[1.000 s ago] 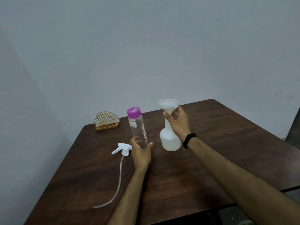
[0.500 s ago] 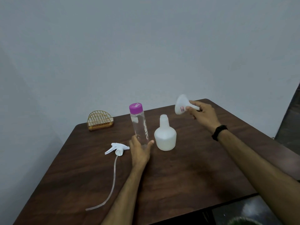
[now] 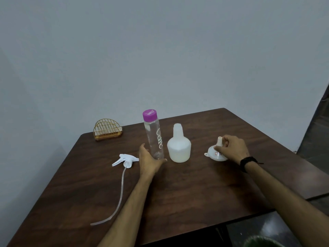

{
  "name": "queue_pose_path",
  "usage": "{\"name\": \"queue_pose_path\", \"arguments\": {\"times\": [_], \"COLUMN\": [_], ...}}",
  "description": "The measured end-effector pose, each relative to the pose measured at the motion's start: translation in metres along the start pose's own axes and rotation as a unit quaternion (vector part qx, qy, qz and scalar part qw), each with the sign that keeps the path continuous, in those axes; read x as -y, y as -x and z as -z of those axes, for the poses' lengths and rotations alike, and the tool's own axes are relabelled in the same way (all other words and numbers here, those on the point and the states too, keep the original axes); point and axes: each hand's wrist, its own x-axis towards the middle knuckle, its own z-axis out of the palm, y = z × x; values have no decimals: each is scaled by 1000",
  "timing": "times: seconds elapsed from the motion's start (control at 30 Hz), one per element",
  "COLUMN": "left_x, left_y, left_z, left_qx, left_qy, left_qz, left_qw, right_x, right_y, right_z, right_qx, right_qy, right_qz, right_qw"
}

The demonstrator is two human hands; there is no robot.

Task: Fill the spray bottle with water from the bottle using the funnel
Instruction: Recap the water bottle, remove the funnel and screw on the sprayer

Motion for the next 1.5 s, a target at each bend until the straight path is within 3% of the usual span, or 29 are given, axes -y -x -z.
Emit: {"name": "queue_pose_path", "arguments": {"times": [0.13,0.2,0.33,0.43,0.53,0.8,0.93,1.13,1.23,1.33,1.5], "left_x": [-19,-28,-32,-18,6,23,20,16,17,6,-44], "left_y": [1,-6,-21,-27,-25,-26,-27,-30,-30,-30,-27], "left_z": [28,51,100,117,119,113,112,99,95,98,114], "left_qx": [-28,-72,-111,-53,-20,22,-4,-13,-16,-32,-134], "left_qy": [-29,-95,-288,-405,-442,-386,-399,-411,-354,-245,-96], "left_qz": [-18,-49,-39,57,88,127,123,93,90,95,-7], "left_qw": [999,992,950,911,893,913,909,907,931,964,986], "right_x": [16,34,64,75,79,73,73,78,80,92,131], "right_y": [13,19,30,36,37,44,50,60,69,78,101], "right_z": [-14,-19,-39,-60,-76,-90,-89,-84,-82,-74,-72], "right_qx": [-152,-192,-119,-48,-37,-105,-152,-159,-177,-135,49], "right_qy": [54,32,-49,-98,-124,-112,-111,-127,-147,-206,-241], "right_qz": [82,148,232,203,165,179,186,211,234,268,320], "right_qw": [983,970,964,973,978,972,964,956,944,932,915]}}
